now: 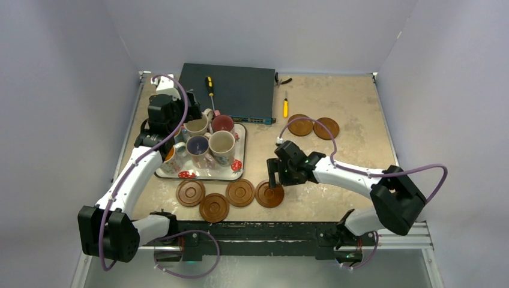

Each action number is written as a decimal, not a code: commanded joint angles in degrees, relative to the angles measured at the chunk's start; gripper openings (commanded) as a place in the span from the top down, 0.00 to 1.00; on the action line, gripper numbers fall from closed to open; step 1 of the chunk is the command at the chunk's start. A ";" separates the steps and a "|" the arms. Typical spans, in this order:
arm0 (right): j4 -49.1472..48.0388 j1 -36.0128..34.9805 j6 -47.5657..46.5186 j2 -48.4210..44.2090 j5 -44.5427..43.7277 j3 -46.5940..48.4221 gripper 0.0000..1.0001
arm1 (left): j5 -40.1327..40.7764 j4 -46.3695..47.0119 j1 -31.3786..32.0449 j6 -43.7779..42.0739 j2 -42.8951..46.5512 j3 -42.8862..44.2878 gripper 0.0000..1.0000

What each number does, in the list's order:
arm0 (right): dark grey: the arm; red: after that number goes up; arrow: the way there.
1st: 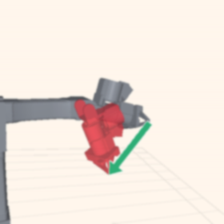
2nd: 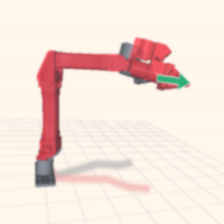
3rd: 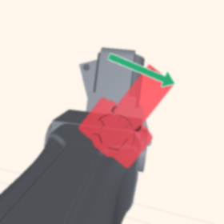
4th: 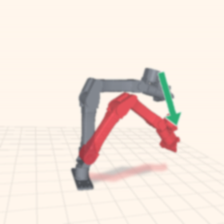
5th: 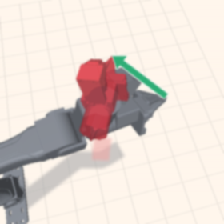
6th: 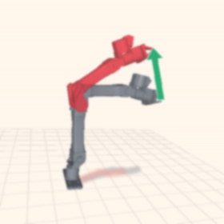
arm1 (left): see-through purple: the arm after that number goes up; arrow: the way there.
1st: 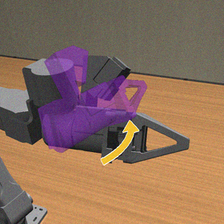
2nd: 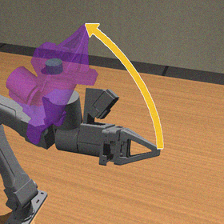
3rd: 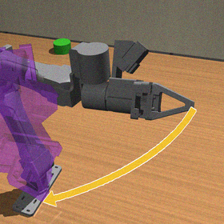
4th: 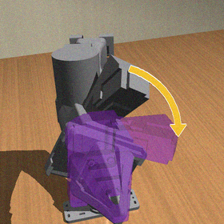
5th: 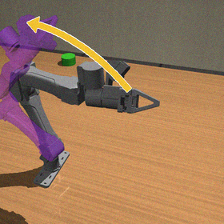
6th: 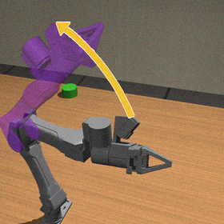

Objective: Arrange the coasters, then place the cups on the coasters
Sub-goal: Move the coaster to the center of the board.

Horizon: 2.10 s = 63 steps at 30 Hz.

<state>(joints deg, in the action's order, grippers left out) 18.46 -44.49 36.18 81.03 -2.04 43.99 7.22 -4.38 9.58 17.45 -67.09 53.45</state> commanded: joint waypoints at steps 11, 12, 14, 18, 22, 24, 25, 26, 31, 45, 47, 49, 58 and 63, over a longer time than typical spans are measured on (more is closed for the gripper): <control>9.98 -8.17 6.39 7.65 -11.60 4.18 0.21 | -0.22 1.48 0.35 0.92 0.73 0.49 0.04; 10.34 -8.21 6.75 8.06 -12.25 4.25 0.22 | -0.18 1.48 0.35 0.92 0.73 0.51 0.04; 11.46 -8.19 7.97 8.62 -12.47 4.40 0.24 | 0.09 1.48 0.35 0.92 0.67 0.51 0.04; 15.40 -8.00 9.02 8.97 -14.98 5.13 0.28 | 0.00 1.48 0.35 0.91 0.56 0.49 0.04; 17.42 -6.78 9.54 9.63 -18.29 5.78 0.29 | -0.39 1.61 0.36 0.83 0.69 0.38 0.04; 18.42 -5.52 10.18 10.34 -20.04 5.95 0.29 | -0.23 1.66 0.38 0.83 0.73 0.42 0.04; 18.45 -5.29 10.29 10.61 -20.48 6.17 0.30 | -0.08 1.66 0.39 0.83 0.73 0.41 0.04; 19.02 -5.24 10.84 10.90 -21.25 6.55 0.30 | 0.02 1.64 0.35 0.83 0.78 0.42 0.04; 22.73 -3.76 13.64 11.52 -27.02 8.45 0.28 | 0.08 1.60 0.35 1.00 0.73 0.39 0.04; 15.74 5.61 4.11 1.51 -24.23 8.44 0.27 | 0.42 1.61 0.41 1.27 1.12 0.42 0.04; 15.34 5.36 3.30 0.01 -22.25 8.22 0.26 | 0.42 1.61 0.37 1.27 1.15 0.43 0.04; 14.19 4.72 2.21 -1.57 -19.80 7.53 0.24 | 0.53 1.66 0.35 1.35 1.22 0.30 0.04; 10.63 -0.67 2.52 0.68 -15.31 7.56 0.31 | 0.34 1.75 0.39 1.71 0.82 0.33 0.04; 9.55 -2.10 2.64 4.91 -15.11 9.12 0.34 | 0.60 1.72 0.37 1.71 0.73 0.34 0.04</control>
<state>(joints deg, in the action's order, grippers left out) 29.12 -45.82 39.20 83.59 -18.17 51.40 7.31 -4.36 9.58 18.48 -67.07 53.45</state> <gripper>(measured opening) 0.668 0.965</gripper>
